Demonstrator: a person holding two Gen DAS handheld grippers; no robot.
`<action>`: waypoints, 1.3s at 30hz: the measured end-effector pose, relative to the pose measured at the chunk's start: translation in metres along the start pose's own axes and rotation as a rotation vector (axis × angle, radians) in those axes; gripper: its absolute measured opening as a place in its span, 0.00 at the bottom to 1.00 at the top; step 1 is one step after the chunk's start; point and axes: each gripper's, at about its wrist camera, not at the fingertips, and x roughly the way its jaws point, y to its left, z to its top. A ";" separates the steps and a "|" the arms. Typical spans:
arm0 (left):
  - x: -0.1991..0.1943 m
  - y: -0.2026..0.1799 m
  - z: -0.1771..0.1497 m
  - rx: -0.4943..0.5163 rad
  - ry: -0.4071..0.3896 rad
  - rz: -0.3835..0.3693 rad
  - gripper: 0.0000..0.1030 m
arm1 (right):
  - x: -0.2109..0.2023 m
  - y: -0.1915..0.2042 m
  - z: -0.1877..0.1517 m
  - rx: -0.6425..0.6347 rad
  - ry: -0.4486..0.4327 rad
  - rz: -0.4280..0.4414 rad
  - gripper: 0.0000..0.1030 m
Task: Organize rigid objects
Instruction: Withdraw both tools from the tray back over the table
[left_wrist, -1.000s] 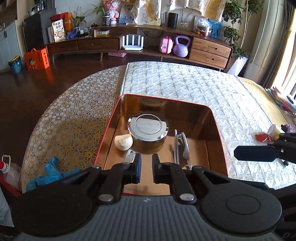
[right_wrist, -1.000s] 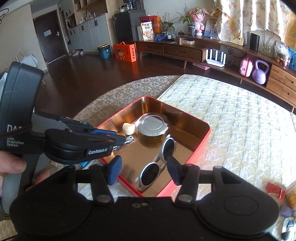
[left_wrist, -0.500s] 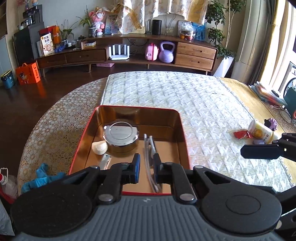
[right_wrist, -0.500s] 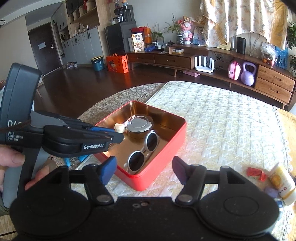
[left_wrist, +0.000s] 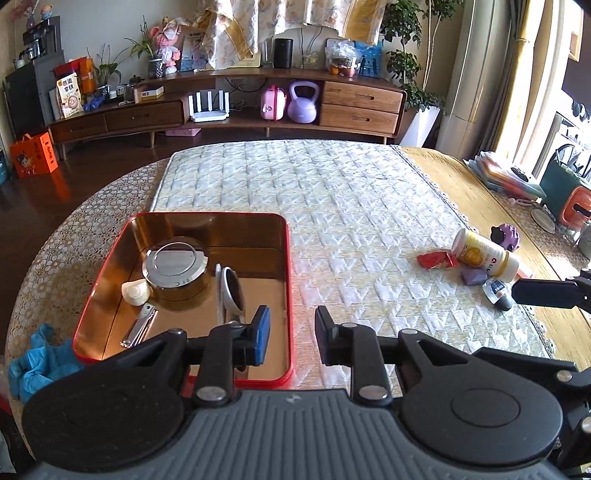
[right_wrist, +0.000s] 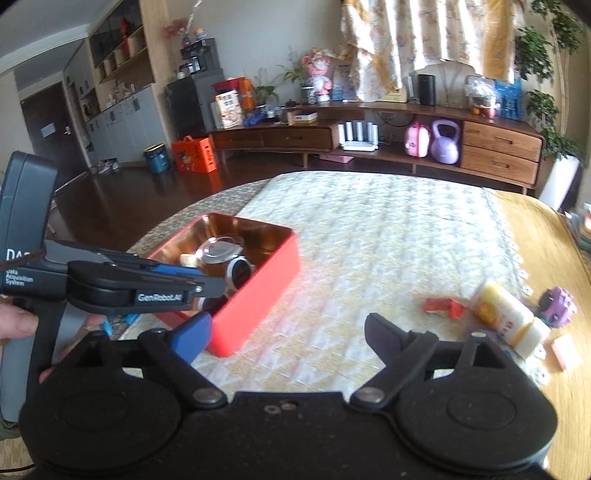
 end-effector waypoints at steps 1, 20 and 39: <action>0.001 -0.004 0.000 0.005 -0.002 -0.003 0.30 | -0.003 -0.007 -0.002 0.015 -0.002 -0.010 0.90; 0.026 -0.094 0.009 0.125 -0.035 -0.092 0.82 | -0.056 -0.125 -0.044 0.185 -0.075 -0.246 0.92; 0.099 -0.148 0.022 0.250 0.010 -0.116 0.82 | -0.033 -0.212 -0.061 0.145 0.022 -0.384 0.93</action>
